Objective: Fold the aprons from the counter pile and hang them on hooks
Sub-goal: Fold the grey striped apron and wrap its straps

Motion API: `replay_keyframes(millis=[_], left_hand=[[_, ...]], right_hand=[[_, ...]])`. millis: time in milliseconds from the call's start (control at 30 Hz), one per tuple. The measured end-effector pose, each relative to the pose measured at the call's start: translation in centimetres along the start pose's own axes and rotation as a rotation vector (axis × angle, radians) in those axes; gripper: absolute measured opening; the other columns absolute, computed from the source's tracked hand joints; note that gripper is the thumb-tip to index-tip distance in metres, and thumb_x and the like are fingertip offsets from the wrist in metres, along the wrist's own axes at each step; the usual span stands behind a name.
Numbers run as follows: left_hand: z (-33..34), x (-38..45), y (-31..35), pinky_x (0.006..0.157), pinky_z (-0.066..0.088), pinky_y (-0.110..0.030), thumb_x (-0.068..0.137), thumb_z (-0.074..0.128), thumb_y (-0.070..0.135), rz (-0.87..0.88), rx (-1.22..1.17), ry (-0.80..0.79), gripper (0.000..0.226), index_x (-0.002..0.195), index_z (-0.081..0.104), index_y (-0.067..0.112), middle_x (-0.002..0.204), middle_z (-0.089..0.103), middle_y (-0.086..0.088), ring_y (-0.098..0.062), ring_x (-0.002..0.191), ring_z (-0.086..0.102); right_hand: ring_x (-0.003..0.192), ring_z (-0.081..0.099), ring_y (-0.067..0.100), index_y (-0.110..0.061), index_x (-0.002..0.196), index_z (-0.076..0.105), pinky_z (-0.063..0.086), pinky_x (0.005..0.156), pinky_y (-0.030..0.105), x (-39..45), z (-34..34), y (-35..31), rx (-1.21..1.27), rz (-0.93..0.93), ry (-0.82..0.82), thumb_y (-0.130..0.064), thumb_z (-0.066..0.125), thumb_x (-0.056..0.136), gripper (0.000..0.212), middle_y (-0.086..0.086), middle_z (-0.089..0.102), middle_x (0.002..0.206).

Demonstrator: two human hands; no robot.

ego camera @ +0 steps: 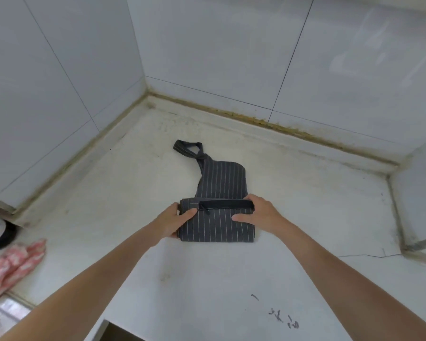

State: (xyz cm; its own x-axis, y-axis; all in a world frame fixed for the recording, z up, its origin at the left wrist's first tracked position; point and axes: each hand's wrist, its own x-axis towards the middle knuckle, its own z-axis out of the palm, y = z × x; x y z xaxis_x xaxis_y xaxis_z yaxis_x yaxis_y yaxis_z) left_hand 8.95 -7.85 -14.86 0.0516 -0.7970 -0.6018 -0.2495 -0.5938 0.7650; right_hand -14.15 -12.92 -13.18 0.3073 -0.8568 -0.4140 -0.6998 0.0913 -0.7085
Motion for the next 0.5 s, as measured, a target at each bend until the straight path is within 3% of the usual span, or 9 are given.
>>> replay_keyframes(millis=[67, 133, 200, 233, 300, 367, 433, 500], left_hand=[[0.3, 0.5, -0.5, 0.075, 0.051, -0.03, 0.093, 0.052, 0.042, 0.177, 0.481, 0.243, 0.047, 0.124, 0.04, 0.008, 0.112, 0.054, -0.01, -0.025, 0.095, 0.057], [0.3, 1.0, -1.1, 0.085, 0.05, -0.039, 0.091, 0.048, 0.047, 0.646, 0.978, 0.478, 0.052, 0.127, 0.046, 0.01, 0.119, 0.052, -0.011, -0.029, 0.105, 0.055], [0.6, 1.6, -1.9, 0.086, 0.052, -0.044, 0.082, 0.042, 0.06, 1.022, 1.228, 0.39, 0.06, 0.123, 0.05, 0.016, 0.121, 0.055, -0.007, -0.026, 0.109, 0.053], [0.8, 2.0, -2.4, 0.087, 0.053, -0.043, 0.077, 0.04, 0.065, 1.112, 1.324, 0.318, 0.067, 0.123, 0.048, 0.017, 0.122, 0.057, -0.005, -0.025, 0.11, 0.052], [0.9, 2.6, -2.6, 0.084, 0.054, -0.038, 0.065, 0.056, 0.063, 1.11, 1.375, 0.206, 0.074, 0.122, 0.046, 0.016, 0.119, 0.06, -0.005, -0.023, 0.109, 0.048], [1.1, 2.9, -1.5, 0.079, 0.054, -0.034, 0.056, 0.076, 0.043, 1.045, 1.285, 0.126, 0.073, 0.119, 0.051, 0.016, 0.114, 0.062, -0.004, -0.022, 0.104, 0.05], [0.9, 2.4, 1.2, 0.081, 0.047, -0.025, 0.068, 0.074, 0.031, 0.89, 1.096, -0.009, 0.056, 0.119, 0.055, 0.018, 0.11, 0.062, 0.001, -0.016, 0.097, 0.056], [0.2, 2.3, 3.9, 0.072, 0.045, -0.018, 0.078, 0.068, 0.029, 0.597, 0.885, -0.166, 0.04, 0.116, 0.055, 0.021, 0.099, 0.062, 0.004, -0.01, 0.084, 0.057]], right_hand=[[0.098, 0.051, 0.017, -0.013, 0.129, 0.039, 0.042, 0.075, 0.02, 0.7, 1.2, 0.1, -0.057, 0.046, 0.023, -0.032, 0.066, 0.087, 0.054, 0.002, 0.048, 0.112], [0.116, 0.046, 0.025, -0.01, 0.14, 0.028, 0.043, 0.093, 0.028, 0.5, 2.2, 0.1, -0.275, -0.003, 0.112, -0.027, 0.06, 0.091, 0.061, 0.01, 0.035, 0.134], [0.121, 0.042, 0.031, -0.007, 0.138, 0.036, 0.045, 0.096, 0.04, 0.0, 2.6, 0.1, -0.578, -0.279, 0.266, -0.011, 0.065, 0.084, 0.061, 0.013, 0.032, 0.139], [0.122, 0.042, 0.032, -0.006, 0.134, 0.042, 0.044, 0.097, 0.045, -0.2, 2.6, 0.4, -0.707, -0.428, 0.266, -0.005, 0.066, 0.078, 0.061, 0.013, 0.037, 0.137], [0.133, 0.03, 0.032, -0.003, 0.139, 0.037, 0.026, 0.112, 0.047, -0.9, 2.8, 0.6, -0.88, -0.511, 0.064, -0.015, 0.058, 0.08, 0.064, 0.013, 0.032, 0.145], [0.14, 0.017, 0.032, -0.002, 0.147, 0.02, 0.011, 0.117, 0.043, -1.2, 3.5, 1.0, -0.991, -0.431, -0.098, -0.027, 0.054, 0.085, 0.075, 0.013, 0.018, 0.153], [0.132, 0.033, 0.031, -0.004, 0.143, 0.029, 0.026, 0.111, 0.04, -0.8, 3.0, 0.5, -1.001, -0.443, -0.079, -0.024, 0.054, 0.087, 0.064, 0.013, 0.032, 0.144], [0.108, 0.052, 0.024, -0.01, 0.125, 0.049, 0.043, 0.09, 0.033, 0.3, 0.9, -1.2, -0.768, -0.394, -0.104, -0.024, 0.057, 0.088, 0.041, 0.006, 0.053, 0.118]])
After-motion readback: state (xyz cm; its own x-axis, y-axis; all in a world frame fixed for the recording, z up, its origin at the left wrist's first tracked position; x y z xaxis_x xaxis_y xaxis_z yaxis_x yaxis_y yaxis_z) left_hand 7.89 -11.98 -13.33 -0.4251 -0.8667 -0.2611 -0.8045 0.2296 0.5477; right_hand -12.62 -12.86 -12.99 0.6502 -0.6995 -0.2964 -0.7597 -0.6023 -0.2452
